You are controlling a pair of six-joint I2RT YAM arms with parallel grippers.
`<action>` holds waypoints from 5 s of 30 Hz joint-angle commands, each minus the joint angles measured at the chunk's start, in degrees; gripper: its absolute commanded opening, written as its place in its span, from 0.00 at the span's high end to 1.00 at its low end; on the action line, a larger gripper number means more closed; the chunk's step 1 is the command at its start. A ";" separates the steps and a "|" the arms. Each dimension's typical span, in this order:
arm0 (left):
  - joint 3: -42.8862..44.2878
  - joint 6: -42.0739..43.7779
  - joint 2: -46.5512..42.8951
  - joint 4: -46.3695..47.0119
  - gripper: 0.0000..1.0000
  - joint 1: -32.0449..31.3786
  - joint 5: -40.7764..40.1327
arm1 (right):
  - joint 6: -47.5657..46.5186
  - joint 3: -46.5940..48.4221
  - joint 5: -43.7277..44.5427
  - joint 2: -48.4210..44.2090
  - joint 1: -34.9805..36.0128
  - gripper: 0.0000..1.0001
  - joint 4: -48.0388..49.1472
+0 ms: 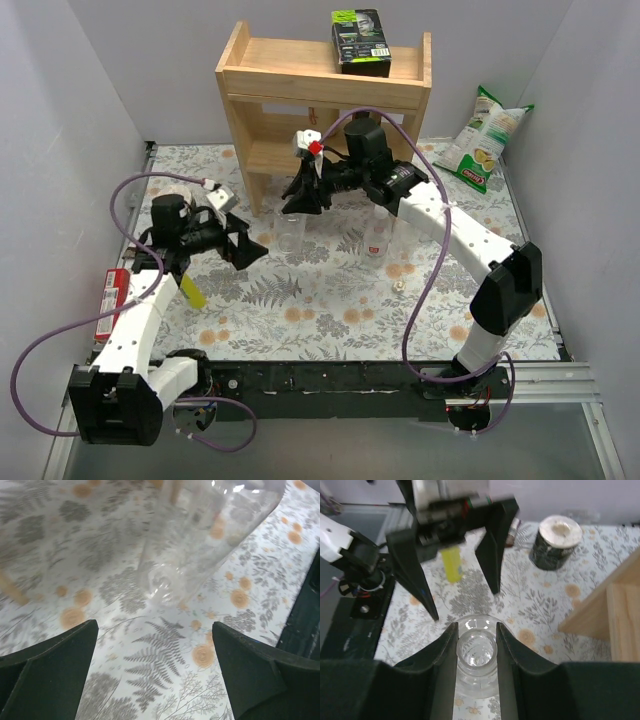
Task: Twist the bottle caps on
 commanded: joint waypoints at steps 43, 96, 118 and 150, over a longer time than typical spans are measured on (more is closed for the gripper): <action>-4.06 -1.84 6.98 16.52 0.74 -16.34 8.94 | 19.18 0.27 -5.59 -8.36 -4.11 0.20 8.10; -4.06 5.63 7.51 5.01 1.00 -17.31 5.60 | -63.43 -47.09 27.02 -15.74 -16.25 0.39 -25.40; -20.48 0.71 2.15 34.31 1.00 -21.87 2.28 | -59.14 -31.04 12.81 -24.26 -10.91 0.78 -46.57; -34.12 0.45 19.81 69.61 1.00 -34.79 0.68 | -42.60 13.46 22.27 -3.01 16.17 0.79 -61.43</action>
